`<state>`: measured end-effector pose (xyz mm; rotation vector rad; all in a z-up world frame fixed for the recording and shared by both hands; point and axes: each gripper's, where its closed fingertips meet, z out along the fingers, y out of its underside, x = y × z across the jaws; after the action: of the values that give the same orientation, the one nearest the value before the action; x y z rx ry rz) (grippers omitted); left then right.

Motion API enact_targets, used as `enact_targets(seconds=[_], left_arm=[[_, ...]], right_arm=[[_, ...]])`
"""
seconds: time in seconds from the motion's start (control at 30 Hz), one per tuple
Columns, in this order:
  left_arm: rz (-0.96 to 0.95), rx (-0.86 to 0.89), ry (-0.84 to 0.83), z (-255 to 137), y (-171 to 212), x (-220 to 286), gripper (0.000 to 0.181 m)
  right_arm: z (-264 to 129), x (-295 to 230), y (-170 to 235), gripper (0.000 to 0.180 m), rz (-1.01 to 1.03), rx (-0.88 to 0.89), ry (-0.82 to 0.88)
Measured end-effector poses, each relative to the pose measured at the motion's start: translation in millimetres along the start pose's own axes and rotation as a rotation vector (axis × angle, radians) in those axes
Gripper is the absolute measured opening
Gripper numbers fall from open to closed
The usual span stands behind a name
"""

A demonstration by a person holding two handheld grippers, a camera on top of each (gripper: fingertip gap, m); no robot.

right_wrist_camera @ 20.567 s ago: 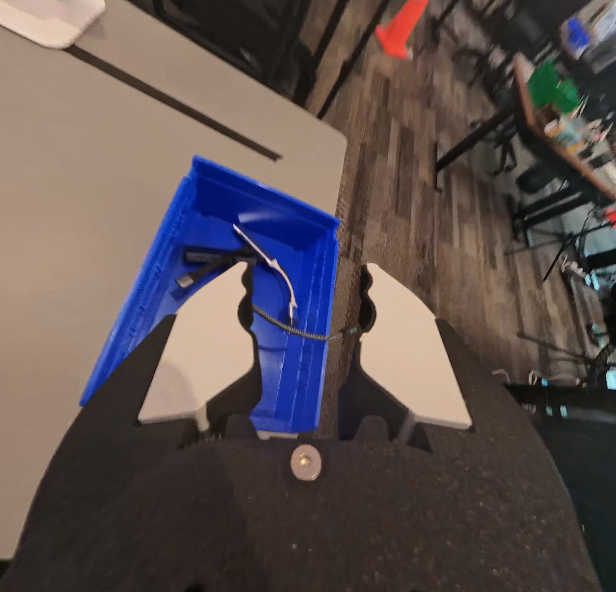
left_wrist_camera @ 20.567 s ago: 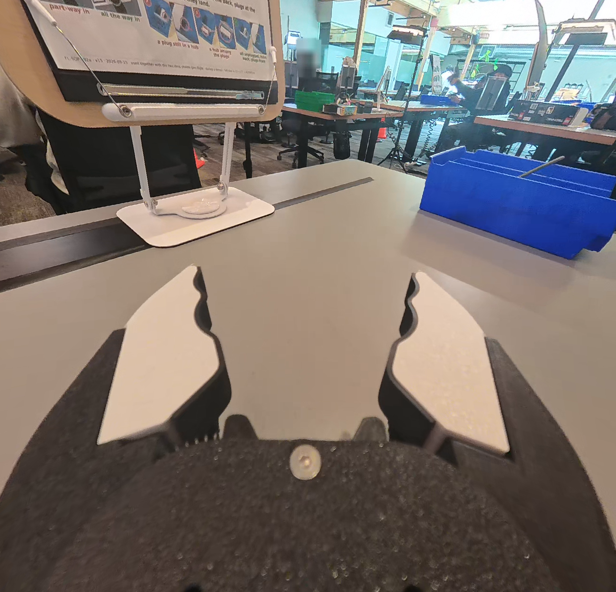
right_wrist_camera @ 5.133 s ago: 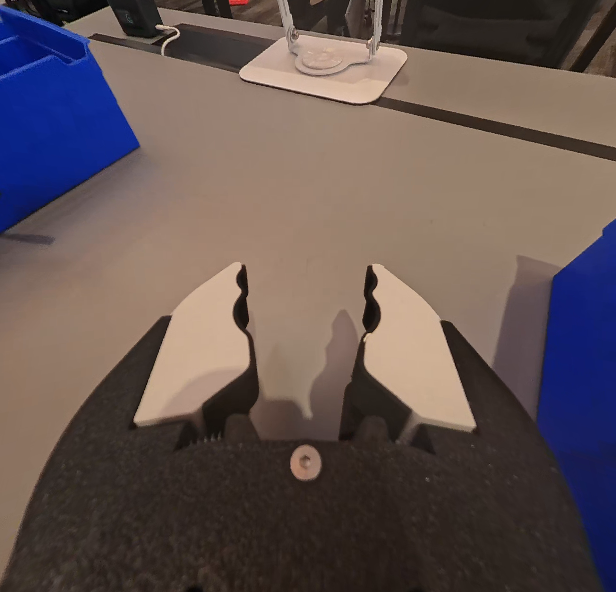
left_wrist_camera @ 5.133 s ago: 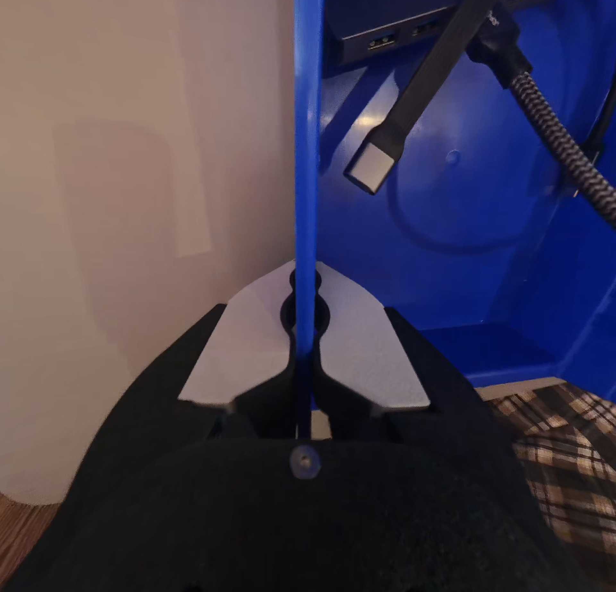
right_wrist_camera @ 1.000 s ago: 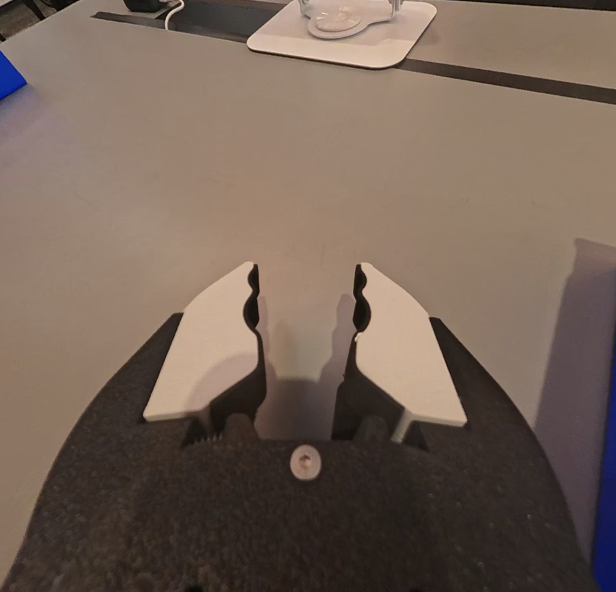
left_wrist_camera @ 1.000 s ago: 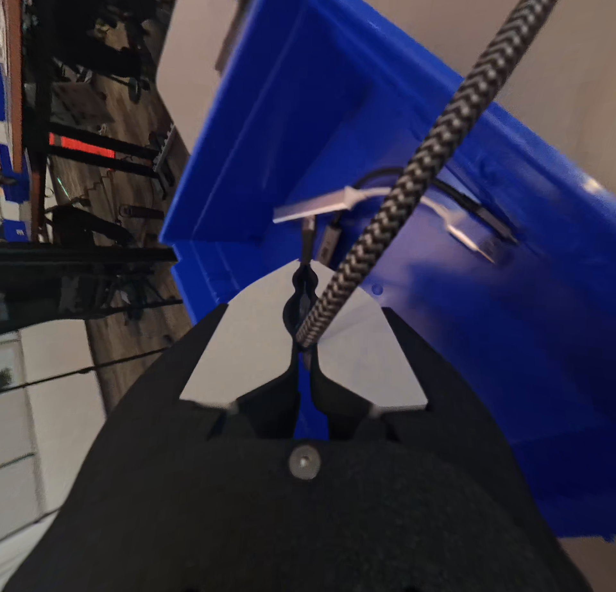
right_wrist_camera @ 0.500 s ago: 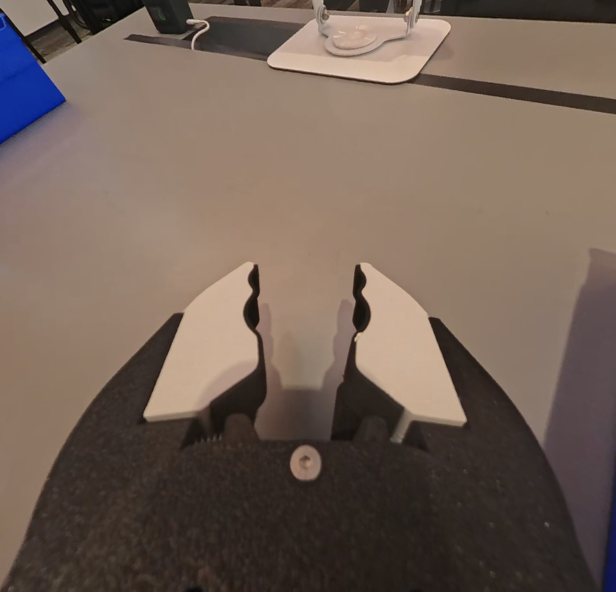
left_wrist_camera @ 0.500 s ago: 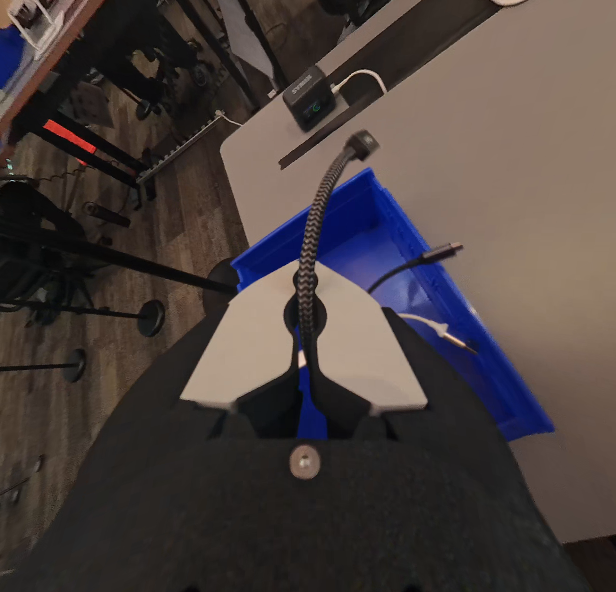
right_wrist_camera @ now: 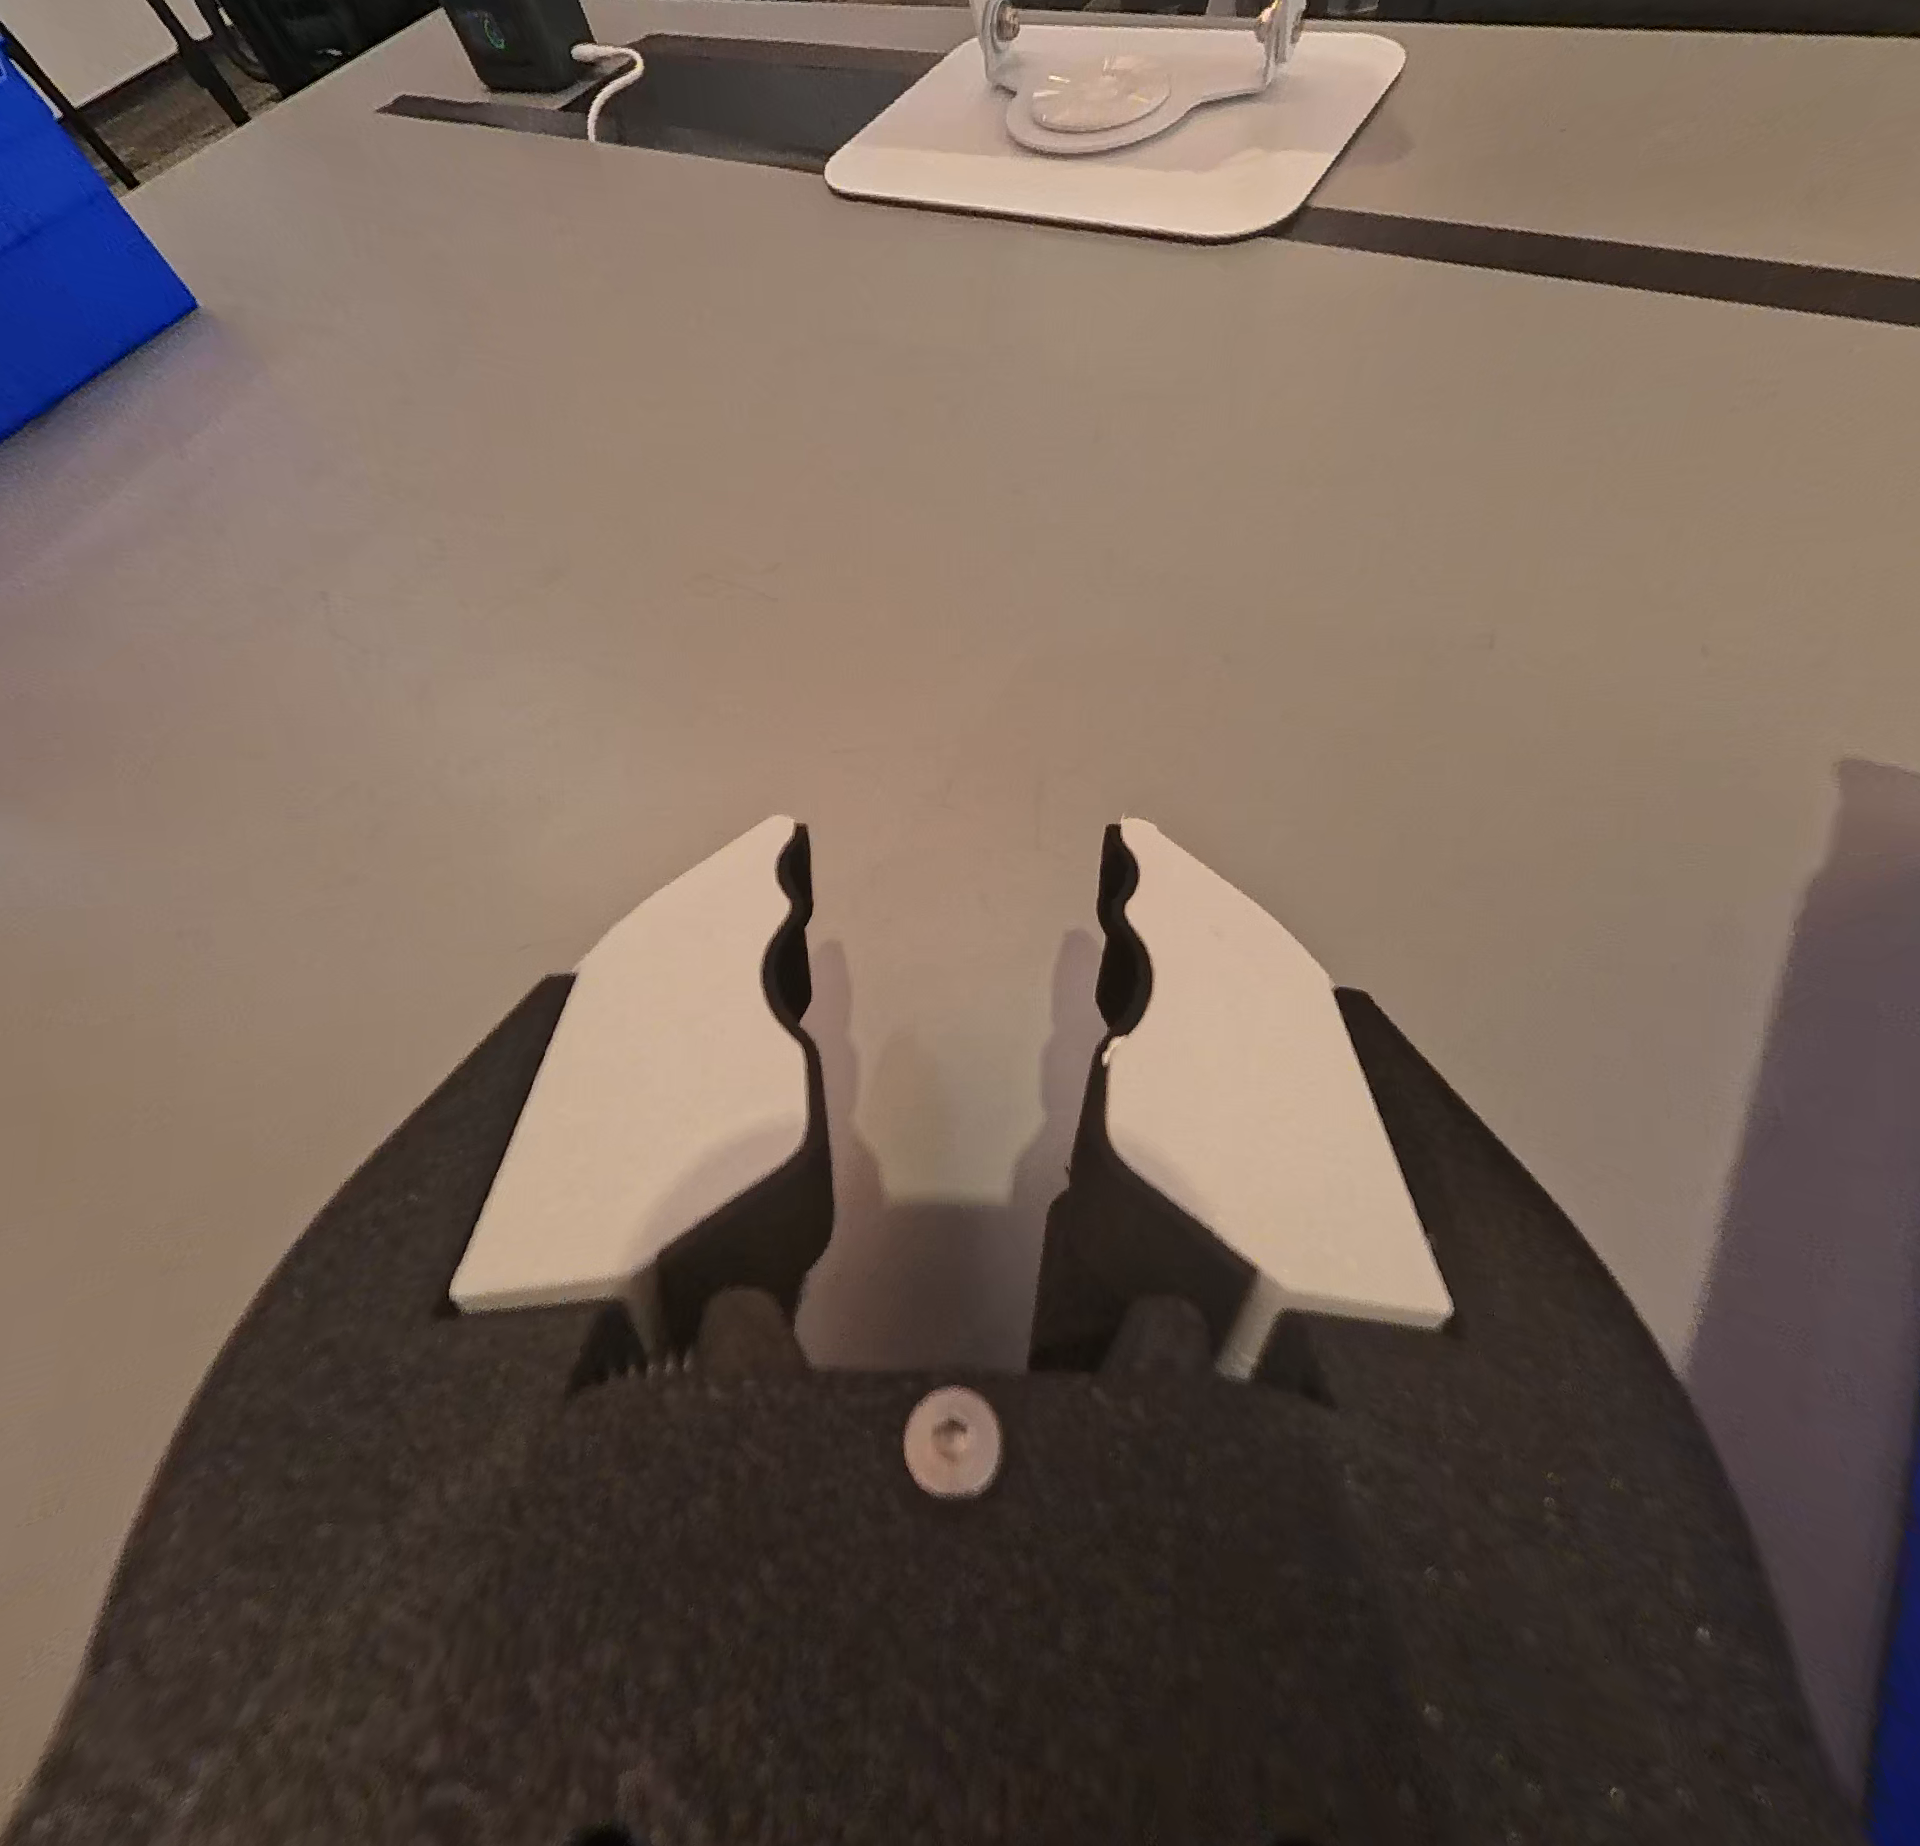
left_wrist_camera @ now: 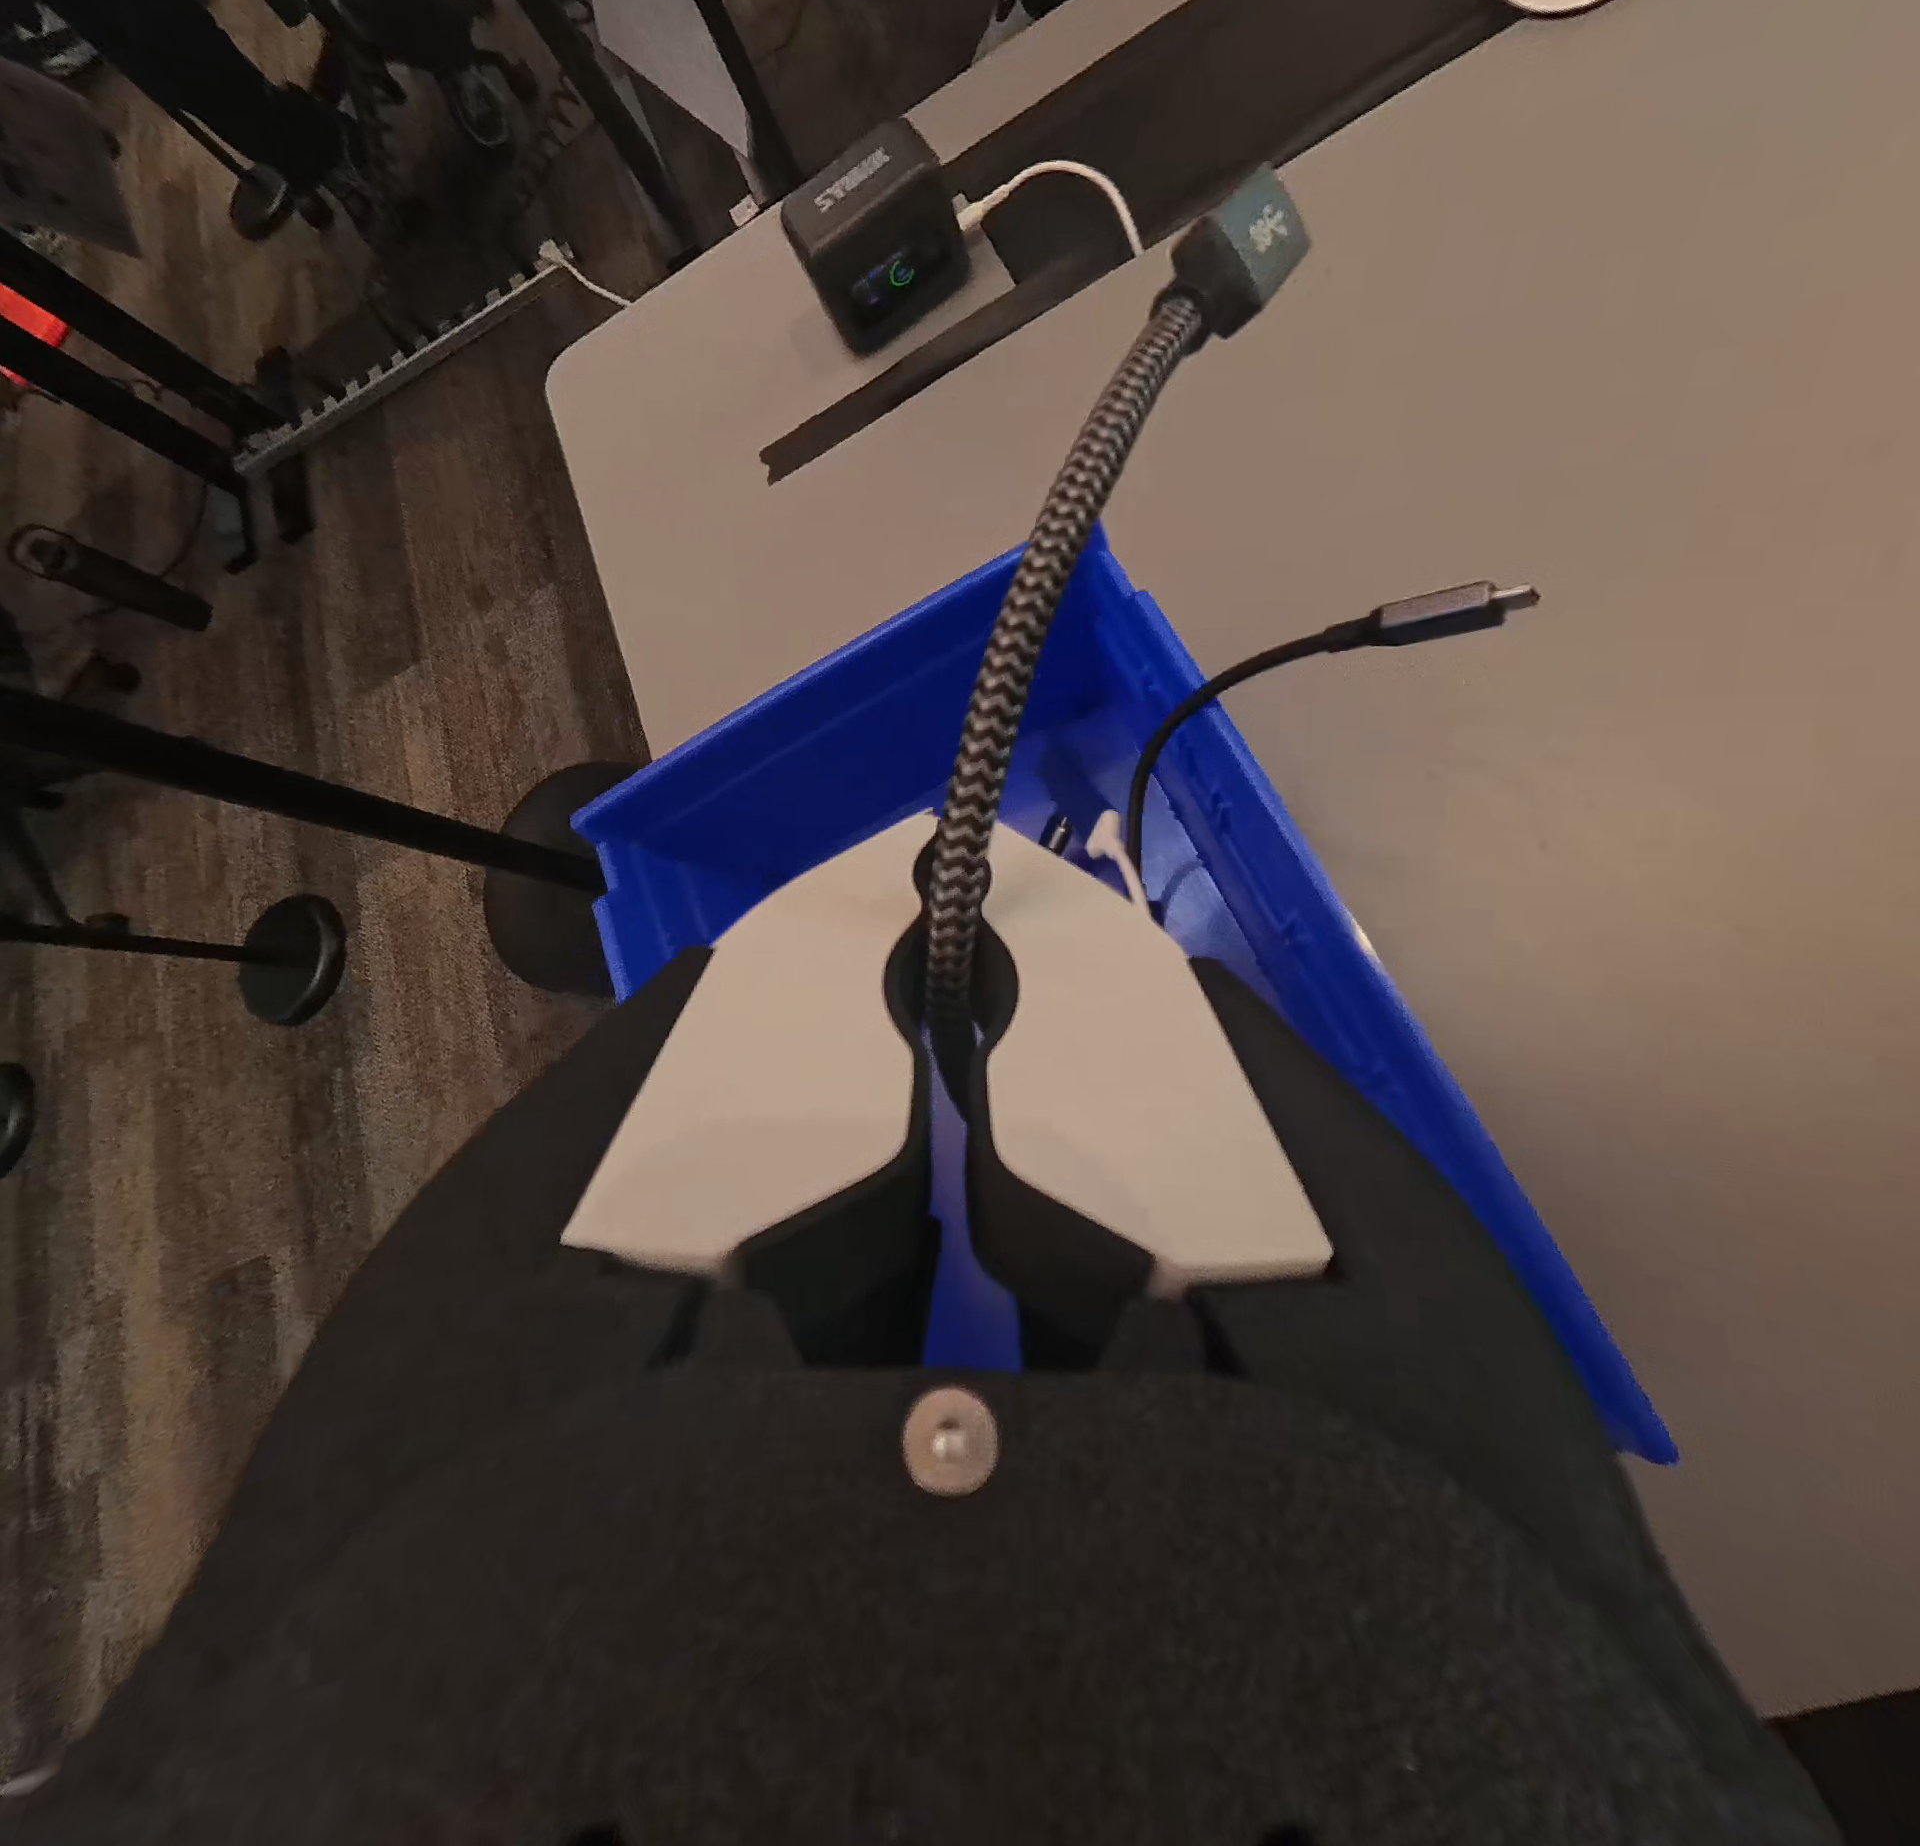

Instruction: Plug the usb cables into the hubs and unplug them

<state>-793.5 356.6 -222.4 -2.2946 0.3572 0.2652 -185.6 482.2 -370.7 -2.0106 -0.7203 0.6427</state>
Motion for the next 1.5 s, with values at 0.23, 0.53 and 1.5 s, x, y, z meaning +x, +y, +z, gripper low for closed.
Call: enact_targets(seconds=[0.23,0.53,1.5], left_arm=[[0.028,-0.129,-0.156,-28,8,-35,0.000],[-0.018,-0.323,-0.093,-22,49,-27,0.000],[0.011,-0.452,-0.286,-133,-38,-69,0.000]], right_arm=[[3,-3,3,0.052,-0.008,-0.019,-0.006],[2,-5,1,0.052,-0.013,-0.012,-0.011],[0,-6,-1,0.052,-0.013,-0.003,-0.017]])
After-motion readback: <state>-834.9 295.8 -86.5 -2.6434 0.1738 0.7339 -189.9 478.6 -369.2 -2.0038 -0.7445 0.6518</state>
